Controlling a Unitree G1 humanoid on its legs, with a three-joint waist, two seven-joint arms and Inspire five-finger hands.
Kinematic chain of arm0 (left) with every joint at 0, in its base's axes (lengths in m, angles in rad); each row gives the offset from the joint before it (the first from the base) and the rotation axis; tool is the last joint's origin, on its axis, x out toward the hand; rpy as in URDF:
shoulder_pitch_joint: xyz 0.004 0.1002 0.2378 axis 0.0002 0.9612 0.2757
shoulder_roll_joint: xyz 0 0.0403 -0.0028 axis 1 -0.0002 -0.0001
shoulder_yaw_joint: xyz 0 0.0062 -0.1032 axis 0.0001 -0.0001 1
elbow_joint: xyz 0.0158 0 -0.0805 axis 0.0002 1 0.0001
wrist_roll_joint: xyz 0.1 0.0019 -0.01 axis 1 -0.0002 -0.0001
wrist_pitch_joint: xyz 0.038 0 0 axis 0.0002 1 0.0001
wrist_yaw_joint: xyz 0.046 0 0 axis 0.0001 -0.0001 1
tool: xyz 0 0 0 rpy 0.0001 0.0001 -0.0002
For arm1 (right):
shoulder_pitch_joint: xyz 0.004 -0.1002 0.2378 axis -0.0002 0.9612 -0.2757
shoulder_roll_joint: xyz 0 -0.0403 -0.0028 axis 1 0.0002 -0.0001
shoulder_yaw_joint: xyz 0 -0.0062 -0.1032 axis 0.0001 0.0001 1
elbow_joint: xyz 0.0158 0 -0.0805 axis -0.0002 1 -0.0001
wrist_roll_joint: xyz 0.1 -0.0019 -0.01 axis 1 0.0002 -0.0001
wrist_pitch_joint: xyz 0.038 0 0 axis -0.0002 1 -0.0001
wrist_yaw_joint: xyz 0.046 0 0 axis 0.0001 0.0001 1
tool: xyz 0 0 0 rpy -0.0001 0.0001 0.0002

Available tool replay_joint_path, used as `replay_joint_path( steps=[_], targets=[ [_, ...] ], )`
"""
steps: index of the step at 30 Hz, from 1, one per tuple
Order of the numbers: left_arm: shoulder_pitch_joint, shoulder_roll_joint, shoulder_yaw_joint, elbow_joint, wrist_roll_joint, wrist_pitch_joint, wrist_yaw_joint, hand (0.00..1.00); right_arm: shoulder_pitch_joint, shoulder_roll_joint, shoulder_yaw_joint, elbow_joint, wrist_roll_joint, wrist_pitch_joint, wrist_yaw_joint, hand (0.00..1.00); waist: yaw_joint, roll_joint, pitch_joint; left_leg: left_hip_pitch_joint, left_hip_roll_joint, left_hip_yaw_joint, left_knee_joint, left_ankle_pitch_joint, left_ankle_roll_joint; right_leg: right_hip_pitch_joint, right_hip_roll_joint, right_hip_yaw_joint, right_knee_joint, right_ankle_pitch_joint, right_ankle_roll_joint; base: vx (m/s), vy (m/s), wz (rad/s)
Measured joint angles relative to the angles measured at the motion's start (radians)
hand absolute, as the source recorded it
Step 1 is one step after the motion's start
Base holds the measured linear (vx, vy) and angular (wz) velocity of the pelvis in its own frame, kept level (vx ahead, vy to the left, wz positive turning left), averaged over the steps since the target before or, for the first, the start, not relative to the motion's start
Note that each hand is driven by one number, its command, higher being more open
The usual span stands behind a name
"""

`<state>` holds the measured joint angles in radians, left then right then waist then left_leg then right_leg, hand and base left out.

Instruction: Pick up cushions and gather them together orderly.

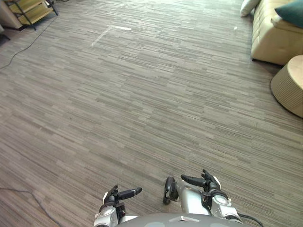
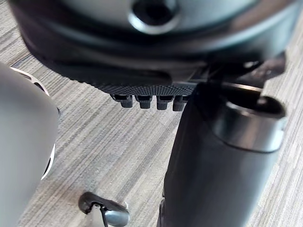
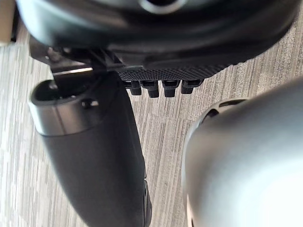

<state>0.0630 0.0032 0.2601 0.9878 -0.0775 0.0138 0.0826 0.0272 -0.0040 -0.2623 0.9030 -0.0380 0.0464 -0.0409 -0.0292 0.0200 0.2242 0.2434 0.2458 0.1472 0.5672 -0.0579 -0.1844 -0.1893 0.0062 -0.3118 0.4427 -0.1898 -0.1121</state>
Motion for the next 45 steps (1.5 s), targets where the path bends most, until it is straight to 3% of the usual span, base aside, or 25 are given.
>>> replay_joint_path(
  steps=[2,3,4,8,11,13,14,15,16,18,20,21,22,24,27,30,31,32,34,35,36,39,42,44,45],
  targets=[
    [0.02,-0.019,0.062,-0.048,-0.001,-0.001,0.001,1.0,0.029,0.002,0.01,-0.022,0.001,0.011,-0.008,1.0,0.007,0.006,0.002,-0.17,0.047,0.019,0.391,-0.042,-0.011,0.142,0.069,0.018,-0.131,0.001,-0.001,0.41,-0.189,-0.19],
    [0.027,-0.019,0.074,-0.063,-0.008,-0.002,0.001,1.0,0.031,0.005,0.01,-0.022,0.001,0.012,-0.01,1.0,0.013,0.004,0.002,-0.208,0.051,0.036,0.442,-0.068,-0.001,0.175,0.08,0.028,-0.159,0.001,-0.002,0.3,-0.091,-0.36],
    [0.03,-0.011,0.077,-0.091,-0.03,-0.005,0.002,1.0,0.035,0.008,0.01,-0.003,0.001,0.014,-0.012,1.0,0.024,-0.014,0.008,-0.301,0.038,0.077,0.464,-0.13,0.041,0.254,0.093,0.051,-0.225,0.004,-0.005,0.35,-0.091,-0.41],
    [0.03,-0.018,0.079,-0.123,-0.049,-0.011,0.0,1.0,0.027,0.006,0.002,0.031,0.001,0.019,-0.016,1.0,0.053,-0.018,0.022,-0.464,-0.034,0.138,0.135,-0.201,0.097,0.409,0.083,0.122,-0.337,0.016,-0.002,0.38,-0.015,-0.55],
    [0.031,-0.039,0.08,-0.136,-0.053,-0.022,0.002,1.0,0.033,0.002,0.0,0.032,0.001,0.019,-0.015,1.0,0.062,-0.007,0.025,-0.506,-0.117,0.127,-0.249,-0.092,0.103,0.493,0.059,0.175,-0.404,-0.008,0.035,0.45,0.119,-0.44],
    [0.031,-0.048,0.084,-0.139,-0.071,-0.026,0.004,1.0,0.038,-0.003,0.0,0.034,0.001,0.02,-0.016,1.0,0.071,0.004,0.025,-0.527,-0.131,0.119,-0.357,-0.014,0.118,0.535,0.055,0.204,-0.414,-0.038,0.071,0.47,0.145,-0.5],
    [0.03,-0.045,0.092,-0.14,-0.087,-0.025,0.003,1.0,0.051,0.006,0.0,0.037,0.001,0.02,-0.018,1.0,0.087,-0.015,0.015,-0.516,-0.141,0.115,-0.344,0.082,0.151,0.557,0.032,0.233,-0.408,-0.062,0.097,0.7,0.222,-0.69],
    [0.037,-0.037,0.091,-0.137,-0.088,-0.025,0.002,1.0,0.057,0.015,0.0,0.037,0.001,0.02,-0.018,1.0,0.086,-0.015,-0.01,-0.517,-0.156,0.116,-0.328,0.147,0.201,0.551,0.012,0.269,-0.361,-0.072,0.108,0.61,0.201,-0.6],
    [0.038,-0.03,0.092,-0.134,-0.089,-0.023,0.001,1.0,0.058,0.021,-0.001,0.039,0.0,0.019,-0.018,1.0,0.082,-0.026,-0.017,-0.515,-0.161,0.114,-0.313,0.137,0.213,0.536,-0.001,0.282,-0.321,-0.077,0.117,0.73,0.233,-0.37],
    [0.031,0.002,0.087,-0.107,-0.09,-0.023,0.0,1.0,0.054,0.044,-0.035,0.047,0.0,0.017,-0.014,1.0,0.079,-0.081,-0.031,-0.459,-0.212,0.141,-0.265,0.027,0.227,0.384,-0.08,0.291,0.091,-0.081,0.175,0.59,0.194,-0.13],
    [0.024,0.016,0.084,-0.094,-0.089,-0.02,0.003,1.0,0.048,0.043,-0.027,0.051,-0.002,0.016,-0.011,1.0,0.077,-0.097,-0.03,-0.405,-0.232,0.145,-0.241,-0.034,0.233,0.302,-0.12,0.293,0.35,-0.008,0.274,0.56,0.184,-0.01],
    [0.019,0.021,0.074,-0.083,-0.089,-0.015,0.006,1.0,0.044,0.042,-0.026,0.052,-0.003,0.014,-0.005,1.0,0.076,-0.099,-0.027,-0.368,-0.238,0.145,-0.227,-0.072,0.238,0.264,-0.142,0.284,0.469,0.015,0.289,0.54,0.167,-0.06],
    [0.01,0.022,0.058,-0.055,-0.088,-0.002,0.007,1.0,0.043,0.029,-0.026,0.044,-0.01,0.011,0.006,1.0,0.074,-0.08,-0.015,-0.261,-0.242,0.141,-0.232,-0.135,0.24,0.194,-0.208,0.205,0.644,-0.014,0.227,0.52,0.143,-0.07],
    [0.011,0.021,0.037,-0.039,-0.087,0.0,0.009,1.0,0.044,0.017,-0.018,0.029,-0.01,0.007,0.006,1.0,0.066,-0.065,-0.019,-0.167,-0.233,0.135,-0.281,-0.165,0.23,0.114,-0.236,0.145,0.684,-0.043,0.182,0.53,0.082,0.02],
    [0.014,0.025,0.019,-0.019,-0.066,0.002,0.008,1.0,0.025,0.006,-0.011,0.017,-0.01,-0.002,0.005,1.0,0.033,-0.052,-0.016,-0.025,-0.181,0.109,-0.382,-0.179,0.204,-0.043,-0.192,0.067,0.458,-0.079,0.13,0.54,-0.077,0.3],
    [0.025,0.031,0.02,-0.021,-0.065,0.011,0.006,1.0,0.027,0.009,-0.013,0.004,-0.011,-0.009,0.005,1.0,0.024,-0.063,-0.017,0.074,-0.159,0.106,-0.467,-0.186,0.186,-0.095,-0.118,0.066,0.004,0.046,0.136,0.58,-0.208,0.26],
    [0.022,0.027,0.02,-0.014,-0.056,0.012,0.008,1.0,0.024,0.009,-0.032,0.004,0.0,-0.006,0.007,1.0,0.012,-0.055,-0.012,0.112,-0.145,0.098,-0.473,-0.202,0.162,-0.067,-0.1,0.071,-0.025,0.18,0.055,0.64,-0.257,0.15],
    [0.015,0.007,0.02,-0.007,-0.037,0.016,0.002,1.0,0.013,-0.003,-0.037,0.005,-0.012,-0.007,0.003,1.0,0.027,-0.018,-0.011,0.125,-0.118,0.089,-0.472,-0.181,0.146,-0.05,-0.077,0.057,0.004,0.146,0.056,0.75,-0.323,0.13],
    [0.014,-0.012,0.02,-0.033,-0.013,0.009,-0.005,1.0,0.013,-0.002,-0.048,-0.011,-0.016,-0.003,0.0,1.0,0.02,-0.023,-0.008,0.13,-0.136,0.081,-0.452,-0.104,0.109,-0.108,-0.114,0.058,0.156,0.074,0.036,0.56,-0.259,0.03],
    [0.027,-0.019,0.023,-0.036,-0.008,0.009,0.002,1.0,0.036,0.002,-0.044,-0.025,-0.024,0.001,0.003,1.0,0.02,-0.023,-0.031,0.119,-0.131,0.061,-0.382,-0.103,0.087,-0.07,-0.107,0.068,0.114,-0.009,0.035,0.52,-0.274,0.05],
    [0.031,-0.033,0.024,-0.035,-0.008,0.009,0.002,1.0,0.036,-0.001,-0.049,-0.035,-0.013,0.009,0.005,1.0,0.017,0.008,-0.031,0.089,-0.086,0.045,-0.268,-0.117,0.064,-0.027,-0.078,0.05,0.089,-0.02,0.04,0.51,-0.263,0.14],
    [0.038,-0.051,0.082,-0.074,-0.007,0.012,-0.006,1.0,0.052,-0.004,-0.016,-0.041,-0.015,0.02,0.005,1.0,0.021,0.025,-0.032,-0.134,-0.016,-0.077,0.306,-0.027,-0.074,0.114,-0.021,0.033,0.017,-0.066,0.02,0.52,-0.193,0.04],
    [0.049,-0.051,0.121,-0.105,-0.02,0.01,0.002,1.0,0.061,0.0,0.021,-0.037,-0.009,0.023,-0.003,1.0,0.028,0.006,-0.027,-0.297,0.042,-0.012,0.58,-0.049,-0.032,0.254,0.023,0.053,-0.092,-0.075,0.011,0.37,-0.079,-0.23],
    [0.049,-0.037,0.12,-0.135,-0.034,0.007,0.0,1.0,0.065,0.011,0.036,-0.027,-0.009,0.029,-0.004,1.0,0.044,-0.018,-0.027,-0.416,0.041,0.068,0.515,-0.114,0.042,0.347,0.025,0.094,-0.188,-0.069,0.017,0.33,-0.057,-0.47],
    [0.049,-0.038,0.119,-0.14,-0.034,0.007,-0.001,1.0,0.065,0.009,0.042,-0.024,-0.009,0.03,-0.004,1.0,0.047,-0.019,-0.027,-0.436,0.04,0.08,0.484,-0.126,0.051,0.362,0.025,0.101,-0.203,-0.068,0.018,0.41,0.008,-0.58]
  ],
)
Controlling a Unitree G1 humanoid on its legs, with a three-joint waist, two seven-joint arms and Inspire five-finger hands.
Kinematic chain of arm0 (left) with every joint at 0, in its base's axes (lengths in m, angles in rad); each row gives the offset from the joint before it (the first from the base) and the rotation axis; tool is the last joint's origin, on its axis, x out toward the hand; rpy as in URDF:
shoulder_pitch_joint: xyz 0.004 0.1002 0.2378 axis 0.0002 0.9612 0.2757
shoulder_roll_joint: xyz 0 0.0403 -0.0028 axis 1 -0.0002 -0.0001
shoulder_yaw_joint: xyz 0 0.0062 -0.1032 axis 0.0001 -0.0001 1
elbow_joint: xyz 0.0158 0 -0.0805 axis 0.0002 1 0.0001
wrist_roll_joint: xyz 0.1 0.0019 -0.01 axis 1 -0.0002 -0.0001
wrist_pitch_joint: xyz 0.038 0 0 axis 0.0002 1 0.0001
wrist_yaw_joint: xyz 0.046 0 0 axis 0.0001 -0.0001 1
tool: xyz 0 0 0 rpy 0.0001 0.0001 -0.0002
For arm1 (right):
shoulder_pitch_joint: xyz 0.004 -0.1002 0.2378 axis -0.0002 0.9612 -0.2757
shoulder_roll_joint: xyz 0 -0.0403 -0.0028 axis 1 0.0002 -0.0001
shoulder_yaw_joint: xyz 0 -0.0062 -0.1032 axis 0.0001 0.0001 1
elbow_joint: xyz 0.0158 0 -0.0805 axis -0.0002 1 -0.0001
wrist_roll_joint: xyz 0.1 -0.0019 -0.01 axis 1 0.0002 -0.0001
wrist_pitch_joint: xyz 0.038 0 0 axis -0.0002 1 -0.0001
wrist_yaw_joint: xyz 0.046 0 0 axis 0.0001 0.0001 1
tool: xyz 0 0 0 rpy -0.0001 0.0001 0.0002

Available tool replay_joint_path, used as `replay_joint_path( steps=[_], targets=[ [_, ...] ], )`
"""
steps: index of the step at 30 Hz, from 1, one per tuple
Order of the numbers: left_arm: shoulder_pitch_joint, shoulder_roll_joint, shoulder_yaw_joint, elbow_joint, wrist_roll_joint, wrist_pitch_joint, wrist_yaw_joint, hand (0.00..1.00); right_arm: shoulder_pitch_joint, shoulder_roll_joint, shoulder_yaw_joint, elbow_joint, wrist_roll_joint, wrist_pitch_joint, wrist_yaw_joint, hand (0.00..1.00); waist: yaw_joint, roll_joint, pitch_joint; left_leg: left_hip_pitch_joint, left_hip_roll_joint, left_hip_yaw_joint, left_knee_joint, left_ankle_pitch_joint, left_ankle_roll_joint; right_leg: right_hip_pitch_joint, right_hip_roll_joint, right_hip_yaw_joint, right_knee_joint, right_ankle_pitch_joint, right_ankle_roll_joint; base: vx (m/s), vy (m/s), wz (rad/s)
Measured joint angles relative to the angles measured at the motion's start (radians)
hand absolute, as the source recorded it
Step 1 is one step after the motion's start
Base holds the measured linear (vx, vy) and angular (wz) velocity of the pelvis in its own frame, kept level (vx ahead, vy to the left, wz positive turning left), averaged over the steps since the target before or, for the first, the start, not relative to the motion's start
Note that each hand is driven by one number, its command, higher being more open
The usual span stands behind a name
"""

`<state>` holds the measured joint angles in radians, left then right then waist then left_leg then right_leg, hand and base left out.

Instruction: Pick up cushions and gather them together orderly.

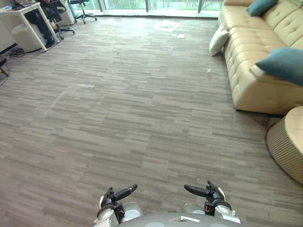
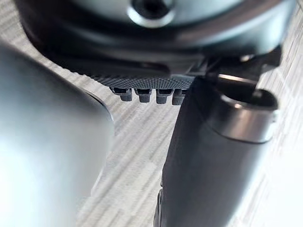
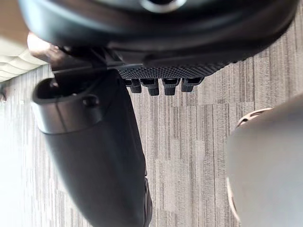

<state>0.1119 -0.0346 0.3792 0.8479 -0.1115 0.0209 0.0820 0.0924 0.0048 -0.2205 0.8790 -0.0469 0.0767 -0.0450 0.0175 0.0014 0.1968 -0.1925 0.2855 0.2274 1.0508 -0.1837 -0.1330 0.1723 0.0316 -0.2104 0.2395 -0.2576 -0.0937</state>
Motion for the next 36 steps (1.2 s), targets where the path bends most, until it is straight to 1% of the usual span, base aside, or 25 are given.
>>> replay_joint_path(
  steps=[3,4,5,6,7,8,10,12,13,14,15,17,18,19,21,23,24,25,26,28,29,30,31,33,36],
  targets=[
    [-0.01,-0.002,0.003,-0.014,-0.006,-0.014,0.0,1.0,0.0,0.005,0.004,0.01,0.0,0.014,-0.005,1.0,0.024,-0.012,0.014,-0.068,-0.05,0.064,-0.319,-0.041,0.04,0.108,-0.031,0.054,-0.082,0.003,0.019,0.51,0.106,-0.56],
    [-0.012,-0.004,0.004,-0.019,-0.006,-0.019,0.001,1.0,0.003,0.013,0.004,0.01,0.0,0.013,-0.005,1.0,0.029,-0.021,0.019,-0.085,-0.1,0.062,-0.531,0.005,0.057,0.154,-0.06,0.072,-0.112,-0.005,0.042,0.5,0.194,-0.55],
    [-0.012,-0.006,0.004,-0.019,-0.006,-0.02,0.001,1.0,0.004,0.014,0.005,0.008,-0.001,0.013,-0.004,1.0,0.029,-0.02,0.018,-0.088,-0.11,0.06,-0.58,0.026,0.06,0.163,-0.064,0.078,-0.119,-0.009,0.048,0.63,0.27,-0.67],
    [-0.01,-0.012,0.001,-0.011,-0.018,-0.021,0.004,1.0,0.011,0.0,0.007,0.011,-0.001,0.01,-0.001,1.0,0.033,0.001,0.011,-0.102,-0.12,0.052,-0.726,0.139,0.085,0.199,-0.061,0.11,-0.13,-0.035,0.085,0.67,0.304,-0.59],
    [-0.013,-0.004,0.0,0.002,-0.033,-0.02,0.005,1.0,0.008,0.0,0.006,0.021,0.0,0.009,-0.005,1.0,0.036,0.0,0.0,-0.098,-0.133,0.04,-0.711,0.215,0.109,0.213,-0.07,0.134,-0.124,-0.043,0.091,0.57,0.268,-0.54],
    [-0.019,0.017,-0.005,0.003,-0.033,-0.017,0.002,1.0,0.01,0.017,0.006,0.025,0.0,0.009,-0.009,1.0,0.029,-0.034,-0.012,-0.097,-0.158,0.044,-0.707,0.21,0.124,0.202,-0.104,0.143,-0.092,-0.043,0.091,0.46,0.209,-0.21],
    [-0.02,0.034,-0.011,0.002,-0.033,-0.018,0.0,1.0,0.019,0.037,0.002,0.024,0.0,0.007,-0.009,1.0,0.029,-0.07,-0.03,-0.096,-0.191,0.063,-0.683,0.157,0.146,0.136,-0.154,0.175,0.036,-0.034,0.104,0.52,0.251,-0.04],
    [-0.022,0.045,-0.012,0.03,-0.035,-0.011,0.007,1.0,0.015,0.045,-0.008,0.029,0.001,0.007,-0.008,1.0,0.028,-0.079,-0.03,-0.05,-0.219,0.075,-0.631,0.064,0.161,0.05,-0.193,0.203,0.311,0.03,0.172,0.55,0.288,-0.03],
    [-0.023,0.045,-0.012,0.032,-0.035,-0.011,0.008,1.0,0.015,0.045,-0.008,0.029,0.001,0.006,-0.008,1.0,0.028,-0.079,-0.03,-0.041,-0.222,0.078,-0.629,0.056,0.163,0.035,-0.197,0.209,0.353,0.046,0.182,0.53,0.251,-0.1],
    [-0.021,0.049,-0.021,0.045,-0.034,-0.01,0.012,1.0,0.011,0.033,-0.003,0.029,-0.001,0.002,0.002,1.0,0.028,-0.075,-0.027,0.024,-0.238,0.089,-0.629,0.007,0.165,-0.061,-0.224,0.239,0.598,0.157,0.246,0.52,0.235,-0.15],
    [-0.02,0.047,-0.028,0.052,-0.034,-0.008,0.016,1.0,0.01,0.023,-0.003,0.024,0.0,-0.004,0.009,1.0,0.027,-0.067,-0.022,0.089,-0.245,0.093,-0.633,-0.028,0.163,-0.127,-0.241,0.227,0.753,0.153,0.241,0.51,0.212,-0.21],
    [-0.015,0.043,-0.061,0.054,-0.033,-0.007,0.02,1.0,0.01,0.009,-0.005,0.007,0.008,-0.017,0.006,1.0,0.019,-0.047,-0.016,0.231,-0.242,0.099,-0.707,-0.07,0.162,-0.262,-0.251,0.143,0.878,0.092,0.159,0.5,0.118,-0.17],
    [-0.015,0.043,-0.063,0.055,-0.033,-0.007,0.02,1.0,0.009,0.008,-0.005,0.006,0.008,-0.017,0.006,1.0,0.018,-0.046,-0.016,0.242,-0.242,0.1,-0.717,-0.07,0.161,-0.274,-0.25,0.133,0.877,0.088,0.157,0.52,0.071,-0.05],
    [-0.016,0.049,-0.086,0.07,-0.033,-0.009,0.019,1.0,-0.005,0.005,-0.004,0.007,0.008,-0.023,0.004,1.0,0.008,-0.04,-0.013,0.316,-0.23,0.1,-0.778,-0.066,0.154,-0.346,-0.237,0.057,0.813,0.035,0.134,0.41,-0.012,0.04],
    [-0.017,0.051,-0.097,0.084,-0.033,-0.007,0.017,1.0,-0.02,0.001,-0.007,0.008,0.008,-0.023,0.004,1.0,-0.004,-0.033,-0.009,0.398,-0.212,0.104,-0.847,-0.067,0.139,-0.426,-0.213,-0.031,0.652,0.01,0.111,0.41,-0.058,0.02],
    [-0.015,0.051,-0.101,0.095,-0.032,-0.007,0.015,1.0,-0.04,0.001,-0.015,0.01,0.007,-0.022,0.006,1.0,-0.013,-0.028,-0.007,0.469,-0.201,0.114,-0.921,-0.069,0.126,-0.468,-0.163,-0.089,0.317,0.056,0.119,0.57,-0.14,0.05],
    [-0.008,0.055,-0.103,0.107,-0.031,-0.008,0.008,1.0,-0.039,0.002,-0.022,0.013,0.008,-0.018,0.01,1.0,-0.02,-0.031,-0.006,0.506,-0.214,0.106,-0.946,-0.077,0.11,-0.461,-0.141,-0.071,0.209,0.207,0.069,0.56,-0.177,0.07],
    [-0.016,0.044,-0.102,0.126,-0.031,-0.005,0.004,1.0,-0.045,-0.005,-0.03,0.019,0.007,-0.017,0.013,1.0,-0.021,-0.015,-0.005,0.528,-0.196,0.092,-0.945,-0.08,0.104,-0.452,-0.126,-0.069,0.225,0.195,0.01,0.47,-0.164,-0.05],
    [-0.015,0.03,-0.096,0.126,-0.032,-0.004,0.004,1.0,-0.051,-0.016,-0.03,0.02,0.003,-0.017,0.013,1.0,-0.014,0.007,-0.008,0.527,-0.175,0.089,-0.932,-0.072,0.09,-0.45,-0.114,-0.075,0.236,0.181,-0.001,0.72,-0.307,-0.09],
    [-0.016,0.014,-0.094,0.12,-0.014,0.001,-0.004,1.0,-0.05,-0.016,-0.048,0.008,0.0,-0.012,0.01,1.0,-0.024,0.027,-0.011,0.497,-0.145,0.057,-0.799,-0.042,0.045,-0.426,-0.113,-0.088,0.285,0.077,-0.002,0.72,-0.33,0.14],
    [-0.017,0.008,-0.076,0.115,-0.005,0.004,-0.007,1.0,-0.044,-0.015,-0.047,0.007,-0.001,-0.012,0.011,1.0,-0.028,0.034,-0.01,0.428,-0.1,0.013,-0.594,-0.027,0.03,-0.37,-0.101,-0.104,0.274,0.039,-0.004,0.44,-0.231,0.28],
    [-0.018,0.007,-0.07,0.112,-0.005,0.004,-0.007,1.0,-0.04,-0.016,-0.045,0.006,-0.001,-0.01,0.012,1.0,-0.027,0.035,-0.009,0.4,-0.084,-0.005,-0.51,-0.01,0.027,-0.35,-0.095,-0.107,0.265,0.029,-0.005,0.5,-0.263,0.26],
    [-0.011,-0.001,-0.033,0.085,-0.005,0.004,-0.008,1.0,-0.026,-0.02,-0.033,0.002,-0.001,-0.01,0.011,1.0,-0.022,0.039,-0.007,0.271,-0.014,-0.046,-0.168,0.037,-0.009,-0.25,-0.055,-0.114,0.214,0.001,-0.005,0.47,-0.239,0.07],
    [0.0,-0.003,-0.019,0.052,-0.004,0.002,-0.006,1.0,-0.017,-0.018,-0.024,0.001,0.003,-0.01,0.011,1.0,-0.018,0.035,-0.007,0.183,0.021,-0.037,-0.003,0.025,-0.008,-0.173,-0.036,-0.113,0.166,-0.012,-0.004,0.39,-0.154,-0.04],
    [-0.001,0.005,-0.021,0.028,-0.011,0.0,-0.005,1.0,-0.003,-0.008,-0.025,0.01,0.01,-0.007,0.01,1.0,-0.016,0.014,-0.011,0.034,0.014,0.04,-0.061,-0.017,0.024,-0.053,-0.029,-0.104,0.052,-0.012,0.012,0.41,-0.099,-0.14]
  ],
)
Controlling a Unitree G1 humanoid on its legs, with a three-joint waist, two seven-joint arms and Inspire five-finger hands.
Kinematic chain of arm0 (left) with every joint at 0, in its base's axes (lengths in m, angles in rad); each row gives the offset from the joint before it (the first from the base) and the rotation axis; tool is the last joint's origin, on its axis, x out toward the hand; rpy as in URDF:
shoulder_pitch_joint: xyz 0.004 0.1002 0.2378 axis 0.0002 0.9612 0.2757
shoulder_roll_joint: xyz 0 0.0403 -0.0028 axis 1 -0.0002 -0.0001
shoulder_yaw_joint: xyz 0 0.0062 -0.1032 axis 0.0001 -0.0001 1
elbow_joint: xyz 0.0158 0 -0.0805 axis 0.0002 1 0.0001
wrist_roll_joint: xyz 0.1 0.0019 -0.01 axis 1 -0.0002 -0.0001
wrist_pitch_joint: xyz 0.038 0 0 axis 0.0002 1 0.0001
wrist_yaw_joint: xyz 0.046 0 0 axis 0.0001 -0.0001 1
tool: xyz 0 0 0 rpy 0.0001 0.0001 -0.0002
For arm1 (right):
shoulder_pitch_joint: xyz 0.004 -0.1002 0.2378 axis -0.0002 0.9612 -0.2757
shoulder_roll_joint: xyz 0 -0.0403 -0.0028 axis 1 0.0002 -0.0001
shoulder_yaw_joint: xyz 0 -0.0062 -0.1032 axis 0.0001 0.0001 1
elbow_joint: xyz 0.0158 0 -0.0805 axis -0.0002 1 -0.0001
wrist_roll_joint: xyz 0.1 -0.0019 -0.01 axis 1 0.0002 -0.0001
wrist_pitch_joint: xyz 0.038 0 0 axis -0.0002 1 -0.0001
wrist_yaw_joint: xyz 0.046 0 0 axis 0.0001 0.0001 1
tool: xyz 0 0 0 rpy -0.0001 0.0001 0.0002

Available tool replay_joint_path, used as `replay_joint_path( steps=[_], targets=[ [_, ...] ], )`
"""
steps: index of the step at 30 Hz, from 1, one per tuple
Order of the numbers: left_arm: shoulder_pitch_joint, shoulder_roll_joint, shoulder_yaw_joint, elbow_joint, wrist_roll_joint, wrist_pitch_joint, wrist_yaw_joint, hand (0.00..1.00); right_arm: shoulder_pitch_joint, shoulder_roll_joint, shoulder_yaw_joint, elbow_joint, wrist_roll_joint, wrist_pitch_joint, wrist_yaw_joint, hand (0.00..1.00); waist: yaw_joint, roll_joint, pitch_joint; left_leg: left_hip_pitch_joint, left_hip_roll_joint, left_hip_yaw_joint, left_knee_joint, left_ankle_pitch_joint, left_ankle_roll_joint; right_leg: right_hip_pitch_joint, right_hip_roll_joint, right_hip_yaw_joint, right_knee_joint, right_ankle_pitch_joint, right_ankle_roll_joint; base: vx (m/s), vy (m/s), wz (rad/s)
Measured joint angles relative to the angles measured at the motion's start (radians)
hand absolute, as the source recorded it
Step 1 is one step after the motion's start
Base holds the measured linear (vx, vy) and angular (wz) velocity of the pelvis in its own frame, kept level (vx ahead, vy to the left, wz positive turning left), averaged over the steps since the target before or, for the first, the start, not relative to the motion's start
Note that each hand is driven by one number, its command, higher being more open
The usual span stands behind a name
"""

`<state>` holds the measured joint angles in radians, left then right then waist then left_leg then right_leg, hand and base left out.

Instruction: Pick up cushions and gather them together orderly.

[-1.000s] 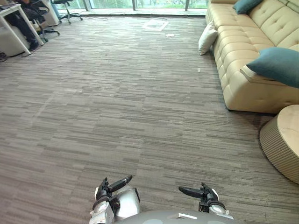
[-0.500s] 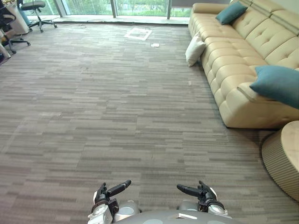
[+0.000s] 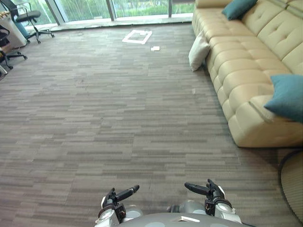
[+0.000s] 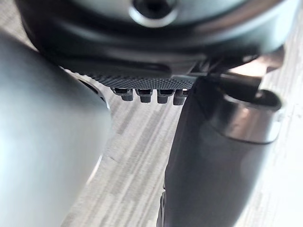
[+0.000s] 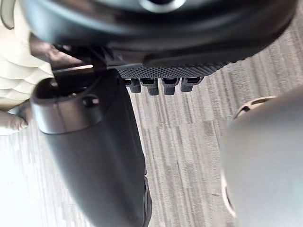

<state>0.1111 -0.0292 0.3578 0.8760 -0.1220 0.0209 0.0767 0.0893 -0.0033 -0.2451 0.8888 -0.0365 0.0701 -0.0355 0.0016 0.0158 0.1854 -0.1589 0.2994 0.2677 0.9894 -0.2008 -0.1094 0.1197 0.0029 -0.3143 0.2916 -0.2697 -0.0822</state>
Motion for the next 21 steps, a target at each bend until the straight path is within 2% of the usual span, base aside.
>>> replay_joint_path(
  steps=[1,2,3,4,5,7,8,9,10,11,13,14,15,16,17,18,19,20,21],
  targets=[
    [-0.004,-0.003,0.001,-0.012,-0.005,-0.001,0.001,1.0,-0.001,0.001,0.0,0.006,0.0,0.006,-0.004,1.0,0.01,-0.004,0.005,-0.044,-0.028,0.036,-0.163,-0.029,0.014,0.047,-0.001,0.02,-0.043,0.004,0.007,0.4,-0.004,-0.3],
    [-0.007,-0.004,0.001,-0.012,-0.005,-0.003,0.002,1.0,-0.001,0.002,-0.001,0.01,0.0,0.008,-0.006,1.0,0.017,-0.006,0.006,-0.052,-0.041,0.04,-0.224,-0.029,0.015,0.062,-0.002,0.027,-0.056,0.005,0.012,0.43,0.05,-0.53],
    [-0.01,-0.005,0.002,-0.022,-0.005,-0.008,0.003,1.0,0.0,0.007,0.0,0.015,-0.001,0.012,-0.01,1.0,0.03,-0.014,0.012,-0.068,-0.08,0.043,-0.398,-0.021,0.018,0.104,-0.011,0.048,-0.091,0.003,0.025,0.52,0.099,-0.43],
    [-0.01,-0.004,0.002,-0.026,-0.005,-0.011,0.003,1.0,0.0,0.01,0.0,0.017,-0.001,0.012,-0.011,1.0,0.033,-0.019,0.016,-0.073,-0.098,0.041,-0.473,-0.003,0.021,0.123,-0.017,0.055,-0.105,-0.001,0.032,0.53,0.146,-0.56],
    [-0.012,-0.005,0.002,-0.03,-0.005,-0.016,0.003,1.0,0.002,0.014,-0.001,0.019,0.0,0.011,-0.016,1.0,0.038,-0.022,0.021,-0.091,-0.127,0.038,-0.627,0.063,0.024,0.166,-0.026,0.075,-0.141,-0.014,0.055,0.44,0.147,-0.39],
    [-0.012,-0.008,0.002,-0.029,-0.008,-0.02,0.005,1.0,0.004,0.012,0.0,0.02,-0.001,0.011,-0.018,1.0,0.04,-0.016,0.02,-0.107,-0.132,0.041,-0.701,0.117,0.033,0.195,-0.026,0.091,-0.166,-0.033,0.08,0.39,0.158,-0.41],
    [-0.012,-0.002,0.003,-0.028,-0.019,-0.02,0.005,1.0,0.004,0.016,0.0,0.027,-0.001,0.011,-0.019,1.0,0.05,-0.025,0.018,-0.107,-0.142,0.047,-0.681,0.211,0.07,0.22,-0.044,0.118,-0.177,-0.05,0.105,0.56,0.24,-0.48],
    [-0.015,0.013,0.002,-0.028,-0.023,-0.019,0.004,1.0,0.006,0.031,-0.001,0.031,-0.001,0.011,-0.019,1.0,0.045,-0.043,0.008,-0.121,-0.168,0.049,-0.632,0.206,0.113,0.217,-0.084,0.139,-0.147,-0.058,0.119,0.57,0.246,-0.4],
    [-0.017,0.016,0.0,-0.027,-0.023,-0.019,0.004,1.0,0.006,0.033,-0.002,0.031,0.0,0.01,-0.019,1.0,0.045,-0.046,0.006,-0.125,-0.172,0.051,-0.625,0.195,0.113,0.209,-0.092,0.143,-0.132,-0.058,0.119,0.56,0.261,-0.17],
    [-0.018,0.024,-0.003,-0.025,-0.023,-0.019,0.003,1.0,0.006,0.039,-0.019,0.031,-0.001,0.011,-0.018,1.0,0.045,-0.064,-0.001,-0.122,-0.195,0.062,-0.598,0.15,0.135,0.166,-0.132,0.16,-0.033,-0.053,0.13,0.65,0.327,0.02],
    [-0.024,0.042,-0.025,-0.005,-0.024,-0.019,0.006,1.0,0.001,0.05,-0.047,0.04,-0.001,0.01,-0.018,1.0,0.046,-0.079,-0.002,-0.095,-0.226,0.063,-0.569,0.084,0.142,0.086,-0.173,0.187,0.2,-0.032,0.162,0.59,0.302,0.13],
    [-0.037,0.057,-0.039,0.02,-0.024,-0.016,0.008,1.0,-0.01,0.05,-0.049,0.045,-0.001,0.01,-0.017,1.0,0.042,-0.092,0.008,-0.029,-0.257,0.06,-0.568,0.027,0.152,-0.016,-0.22,0.225,0.489,0.086,0.189,0.53,0.242,0.24],
    [-0.038,0.066,-0.045,0.04,-0.025,-0.008,0.011,1.0,-0.016,0.045,-0.046,0.046,-0.001,0.007,-0.011,1.0,0.039,-0.094,0.012,0.043,-0.279,0.055,-0.576,-0.011,0.151,-0.089,-0.253,0.231,0.692,0.143,0.189,0.64,0.277,0.22],
    [-0.039,0.066,-0.048,0.045,-0.024,-0.007,0.013,1.0,-0.016,0.042,-0.044,0.044,-0.001,0.004,-0.01,1.0,0.038,-0.09,0.013,0.079,-0.283,0.052,-0.583,-0.026,0.153,-0.114,-0.26,0.23,0.747,0.136,0.177,0.44,0.148,0.13],
    [-0.033,0.063,-0.065,0.046,-0.024,-0.007,0.016,1.0,-0.015,0.032,-0.037,0.038,-0.001,-0.001,-0.009,1.0,0.036,-0.08,0.011,0.161,-0.284,0.046,-0.615,-0.057,0.155,-0.172,-0.256,0.213,0.813,0.11,0.147,0.34,0.088,0.05],
    [-0.029,0.063,-0.077,0.049,-0.023,-0.009,0.016,1.0,-0.015,0.028,-0.036,0.036,-0.001,-0.008,-0.008,1.0,0.033,-0.074,0.009,0.203,-0.283,0.041,-0.644,-0.063,0.151,-0.206,-0.247,0.2,0.817,0.094,0.136,0.53,0.1,0.14],
    [-0.021,0.064,-0.099,0.054,-0.022,-0.01,0.015,1.0,-0.017,0.028,-0.037,0.025,-0.001,-0.013,-0.009,1.0,0.021,-0.062,0.005,0.265,-0.275,0.032,-0.699,-0.063,0.145,-0.269,-0.226,0.168,0.774,0.05,0.122,0.64,0.072,0.22],
    [-0.019,0.061,-0.109,0.061,-0.022,-0.01,0.01,1.0,-0.028,0.022,-0.037,0.016,-0.001,-0.018,-0.009,1.0,0.01,-0.05,0.009,0.338,-0.258,0.028,-0.754,-0.062,0.139,-0.345,-0.192,0.126,0.678,0.012,0.098,0.65,0.045,0.22],
    [-0.019,0.06,-0.11,0.067,-0.022,-0.009,0.009,1.0,-0.034,0.019,-0.037,0.016,-0.001,-0.018,-0.009,1.0,0.007,-0.046,0.011,0.367,-0.251,0.028,-0.774,-0.062,0.138,-0.373,-0.173,0.116,0.622,0.006,0.094,0.6,-0.02,0.17]
  ],
)
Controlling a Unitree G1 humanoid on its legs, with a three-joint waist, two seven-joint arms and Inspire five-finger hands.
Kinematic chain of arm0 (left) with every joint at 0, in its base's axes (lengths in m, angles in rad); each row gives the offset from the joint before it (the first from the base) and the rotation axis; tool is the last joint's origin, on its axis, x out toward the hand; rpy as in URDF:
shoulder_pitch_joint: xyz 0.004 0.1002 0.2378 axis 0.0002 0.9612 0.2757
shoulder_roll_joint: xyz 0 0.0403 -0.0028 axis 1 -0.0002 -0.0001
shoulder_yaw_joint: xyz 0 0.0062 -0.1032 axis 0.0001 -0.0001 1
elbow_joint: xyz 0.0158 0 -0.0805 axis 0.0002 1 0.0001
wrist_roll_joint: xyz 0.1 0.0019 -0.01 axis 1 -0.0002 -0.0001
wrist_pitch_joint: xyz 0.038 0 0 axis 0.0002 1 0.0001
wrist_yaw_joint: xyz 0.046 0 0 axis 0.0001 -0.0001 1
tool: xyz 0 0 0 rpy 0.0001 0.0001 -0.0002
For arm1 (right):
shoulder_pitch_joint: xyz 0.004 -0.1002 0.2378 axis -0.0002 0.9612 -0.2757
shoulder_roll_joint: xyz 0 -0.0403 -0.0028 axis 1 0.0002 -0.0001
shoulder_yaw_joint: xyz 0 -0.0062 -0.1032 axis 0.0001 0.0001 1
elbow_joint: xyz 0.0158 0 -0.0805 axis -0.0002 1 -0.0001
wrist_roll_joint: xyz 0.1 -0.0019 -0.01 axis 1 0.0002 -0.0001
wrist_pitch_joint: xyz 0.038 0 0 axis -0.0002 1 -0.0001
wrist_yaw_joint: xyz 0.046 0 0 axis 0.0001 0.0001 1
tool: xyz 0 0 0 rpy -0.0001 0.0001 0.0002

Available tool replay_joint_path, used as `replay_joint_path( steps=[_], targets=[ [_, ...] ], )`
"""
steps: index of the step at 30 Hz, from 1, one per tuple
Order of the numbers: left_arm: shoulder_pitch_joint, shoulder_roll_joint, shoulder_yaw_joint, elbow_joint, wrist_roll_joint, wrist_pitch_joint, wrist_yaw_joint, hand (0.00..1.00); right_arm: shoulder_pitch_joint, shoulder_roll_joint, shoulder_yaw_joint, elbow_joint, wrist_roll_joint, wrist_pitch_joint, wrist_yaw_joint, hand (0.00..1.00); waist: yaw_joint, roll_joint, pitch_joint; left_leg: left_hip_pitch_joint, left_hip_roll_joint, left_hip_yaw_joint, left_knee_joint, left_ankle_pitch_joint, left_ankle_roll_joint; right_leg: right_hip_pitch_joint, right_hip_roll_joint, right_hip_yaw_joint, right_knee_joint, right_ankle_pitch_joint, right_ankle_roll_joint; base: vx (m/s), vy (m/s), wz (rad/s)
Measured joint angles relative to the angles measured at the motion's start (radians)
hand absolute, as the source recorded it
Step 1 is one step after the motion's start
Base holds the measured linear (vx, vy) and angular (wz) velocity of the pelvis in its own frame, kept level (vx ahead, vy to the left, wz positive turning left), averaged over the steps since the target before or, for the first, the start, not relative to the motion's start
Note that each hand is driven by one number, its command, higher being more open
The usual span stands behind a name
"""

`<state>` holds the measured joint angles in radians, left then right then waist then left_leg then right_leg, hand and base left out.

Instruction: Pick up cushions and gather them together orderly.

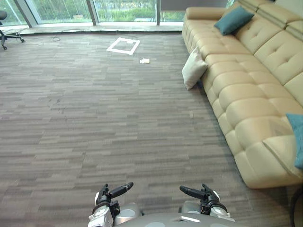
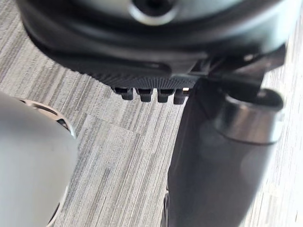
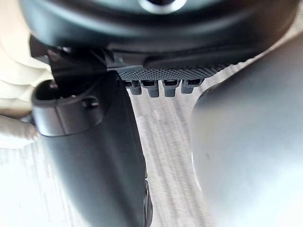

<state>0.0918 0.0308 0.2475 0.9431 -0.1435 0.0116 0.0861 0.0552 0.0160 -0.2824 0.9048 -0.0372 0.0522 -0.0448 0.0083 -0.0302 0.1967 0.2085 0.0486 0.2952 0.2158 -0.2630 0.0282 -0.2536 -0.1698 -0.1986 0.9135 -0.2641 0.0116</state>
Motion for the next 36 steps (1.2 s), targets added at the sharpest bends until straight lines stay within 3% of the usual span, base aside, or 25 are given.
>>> replay_joint_path(
  steps=[2,3,4,5,6,7,8,9,11,12,14,16,18,20,22,23,25,27,28,29,31,33,34,35,36],
  targets=[
    [0.001,-0.003,0.0,0.007,0.008,0.007,0.001,1.0,0.001,0.001,0.0,-0.031,0.0,0.0,0.0,1.0,-0.015,0.004,0.001,0.085,0.023,-0.009,-0.068,-0.001,-0.001,-0.08,0.082,0.005,-0.312,0.04,0.009,0.61,-0.087,0.3],
    [0.002,-0.003,0.0,0.007,0.012,0.007,0.001,1.0,0.002,0.002,0.0,-0.034,0.0,0.001,0.001,1.0,-0.016,0.003,0.001,0.098,0.023,-0.013,-0.077,-0.003,-0.005,-0.083,0.093,0.016,-0.369,0.06,0.01,0.75,-0.232,0.47],
    [0.006,-0.003,0.001,0.008,0.029,0.01,0.0,1.0,0.009,0.002,-0.002,-0.046,0.003,0.004,0.002,1.0,-0.019,-0.002,0.0,0.132,0.022,-0.032,-0.085,-0.018,-0.029,-0.084,0.117,0.056,-0.484,0.164,0.007,0.65,-0.237,0.57],
    [0.007,-0.014,0.007,0.013,0.036,0.013,0.0,1.0,0.015,0.0,0.0,-0.051,0.003,0.007,0.002,1.0,-0.023,0.002,-0.006,0.163,0.032,-0.06,-0.078,-0.031,-0.05,-0.068,0.13,0.07,-0.452,0.251,-0.076,0.79,-0.308,0.62],
    [0.003,-0.041,0.015,0.017,0.038,0.011,0.0,1.0,0.018,-0.016,0.013,-0.066,-0.001,0.007,0.002,1.0,-0.015,0.035,-0.016,0.157,0.063,-0.07,-0.037,-0.028,-0.06,-0.078,0.137,0.049,-0.385,0.179,-0.083,0.54,-0.222,0.48],
    [0.002,-0.047,0.014,0.016,0.039,0.011,-0.001,1.0,0.017,-0.018,0.019,-0.066,-0.002,0.007,0.001,1.0,-0.015,0.044,-0.016,0.149,0.073,-0.077,-0.004,-0.024,-0.068,-0.075,0.135,0.039,-0.36,0.147,-0.086,0.74,-0.331,0.41],
    [0.001,-0.054,0.014,0.016,0.046,0.013,-0.006,1.0,0.017,-0.018,0.03,-0.076,-0.001,0.013,0.005,1.0,-0.02,0.06,-0.023,0.088,0.109,-0.112,0.153,-0.008,-0.094,-0.051,0.14,0.015,-0.339,0.086,-0.099,0.58,-0.278,0.4],
    [0.0,-0.056,0.015,0.013,0.052,0.014,-0.007,1.0,0.018,-0.023,0.04,-0.076,-0.002,0.013,0.009,1.0,-0.021,0.065,-0.022,0.048,0.128,-0.138,0.251,0.014,-0.109,-0.026,0.145,0.004,-0.345,0.068,-0.102,0.65,-0.318,0.49],
    [0.005,-0.062,0.057,-0.018,0.066,0.014,-0.009,1.0,0.024,-0.023,0.043,-0.072,-0.001,0.02,0.01,1.0,-0.016,0.071,-0.018,-0.106,0.188,-0.205,0.652,0.071,-0.185,0.098,0.183,-0.018,-0.422,0.041,-0.107,0.48,-0.23,0.26],
    [0.009,-0.062,0.066,-0.025,0.066,0.013,-0.008,1.0,0.026,-0.023,0.05,-0.069,-0.001,0.021,0.008,1.0,-0.014,0.07,-0.016,-0.155,0.209,-0.192,0.763,0.072,-0.19,0.151,0.199,-0.018,-0.463,0.038,-0.109,0.44,-0.172,0.05],
    [0.015,-0.062,0.091,-0.046,0.063,0.014,-0.007,1.0,0.03,-0.021,0.071,-0.064,0.0,0.024,0.005,1.0,-0.011,0.055,-0.013,-0.269,0.239,-0.139,0.863,0.057,-0.164,0.262,0.215,-0.014,-0.554,0.029,-0.104,0.41,-0.119,0.02],
    [0.015,-0.06,0.092,-0.068,0.053,0.01,-0.005,1.0,0.042,-0.018,0.072,-0.062,0.0,0.027,0.003,1.0,-0.002,0.048,-0.013,-0.357,0.24,-0.085,0.803,0.037,-0.131,0.325,0.217,-0.003,-0.615,0.026,-0.099,0.32,-0.048,-0.17],
    [0.018,-0.062,0.094,-0.095,0.052,0.007,-0.005,1.0,0.048,-0.019,0.078,-0.061,0.0,0.039,-0.004,1.0,0.016,0.045,-0.01,-0.447,0.213,-0.044,0.591,0.023,-0.109,0.401,0.215,0.041,-0.666,0.01,-0.1,0.36,0.04,-0.47],
    [0.017,-0.06,0.101,-0.099,0.048,-0.004,-0.005,1.0,0.048,-0.015,0.084,-0.057,0.0,0.044,-0.007,1.0,0.021,0.035,-0.005,-0.48,0.173,-0.062,0.439,0.028,-0.112,0.436,0.203,0.07,-0.675,-0.014,-0.092,0.33,0.093,-0.5],
    [0.017,-0.071,0.126,-0.106,0.026,-0.011,-0.001,1.0,0.049,-0.01,0.083,-0.041,0.0,0.044,-0.009,1.0,0.039,0.024,-0.006,-0.495,0.126,-0.08,0.253,0.063,-0.139,0.473,0.183,0.111,-0.689,-0.041,-0.059,0.51,0.213,-0.75],
    [0.02,-0.073,0.126,-0.111,0.016,-0.012,0.002,1.0,0.054,-0.01,0.085,-0.035,0.0,0.045,-0.01,1.0,0.043,0.021,-0.009,-0.507,0.112,-0.078,0.177,0.122,-0.114,0.506,0.172,0.146,-0.703,-0.071,-0.034,0.51,0.24,-0.81],
    [0.024,-0.058,0.132,-0.109,0.018,-0.008,0.003,1.0,0.073,0.016,0.087,-0.031,0.0,0.045,-0.01,1.0,0.049,-0.007,-0.048,-0.509,0.087,-0.065,0.232,0.201,-0.042,0.516,0.129,0.202,-0.68,-0.102,0.006,0.73,0.317,-0.85],
    [0.016,-0.031,0.13,-0.094,0.026,-0.009,0.006,1.0,0.078,0.041,0.088,-0.035,-0.001,0.044,-0.008,1.0,0.048,-0.053,-0.064,-0.483,0.067,-0.011,0.284,0.118,-0.018,0.442,0.078,0.238,-0.489,-0.097,0.02,0.75,0.329,-0.62],
    [0.015,-0.024,0.129,-0.091,0.026,-0.005,0.008,1.0,0.077,0.047,0.089,-0.037,-0.001,0.044,-0.006,1.0,0.049,-0.065,-0.066,-0.462,0.058,0.007,0.297,0.093,-0.006,0.401,0.06,0.245,-0.375,-0.077,0.051,0.6,0.299,-0.44],
    [0.014,-0.018,0.121,-0.082,0.026,-0.001,0.017,1.0,0.076,0.045,0.088,-0.04,-0.002,0.044,-0.002,1.0,0.048,-0.067,-0.067,-0.415,0.045,0.022,0.298,0.054,0.006,0.32,0.036,0.251,-0.168,0.011,0.111,0.46,0.229,-0.27],
    [0.008,-0.018,0.114,-0.063,0.027,0.001,0.021,1.0,0.075,0.03,0.087,-0.05,-0.002,0.041,-0.002,1.0,0.042,-0.056,-0.059,-0.314,0.027,0.025,0.272,0.001,0.01,0.227,0.007,0.232,0.086,0.058,0.138,0.5,0.227,-0.16],
    [0.009,-0.02,0.108,-0.054,0.026,0.002,0.024,1.0,0.079,0.024,0.086,-0.064,-0.002,0.039,-0.002,1.0,0.04,-0.048,-0.058,-0.226,0.018,0.027,0.223,-0.018,0.008,0.166,-0.008,0.196,0.196,0.049,0.123,0.55,0.159,-0.05],
    [0.009,-0.027,0.088,-0.053,0.027,0.002,0.025,1.0,0.077,0.02,0.084,-0.081,-0.003,0.025,-0.004,1.0,0.035,-0.032,-0.055,-0.123,0.018,0.024,0.13,-0.034,-0.006,0.058,0.002,0.132,0.218,0.024,0.092,0.56,0.086,0.02],
    [0.008,-0.026,0.077,-0.053,0.027,0.002,0.024,1.0,0.075,0.016,0.08,-0.087,-0.003,0.021,-0.004,1.0,0.032,-0.029,-0.052,-0.1,0.02,0.022,0.106,-0.034,-0.008,0.021,0.006,0.107,0.201,0.019,0.083,0.56,0.01,0.11],
    [0.001,-0.028,0.069,-0.041,0.028,0.003,0.018,1.0,0.068,0.008,0.072,-0.09,-0.003,0.013,-0.004,1.0,0.025,-0.017,-0.041,-0.044,0.029,0.02,0.065,-0.033,-0.013,-0.035,0.02,0.054,0.121,-0.001,0.05,0.39,-0.041,0.14]
  ],
)
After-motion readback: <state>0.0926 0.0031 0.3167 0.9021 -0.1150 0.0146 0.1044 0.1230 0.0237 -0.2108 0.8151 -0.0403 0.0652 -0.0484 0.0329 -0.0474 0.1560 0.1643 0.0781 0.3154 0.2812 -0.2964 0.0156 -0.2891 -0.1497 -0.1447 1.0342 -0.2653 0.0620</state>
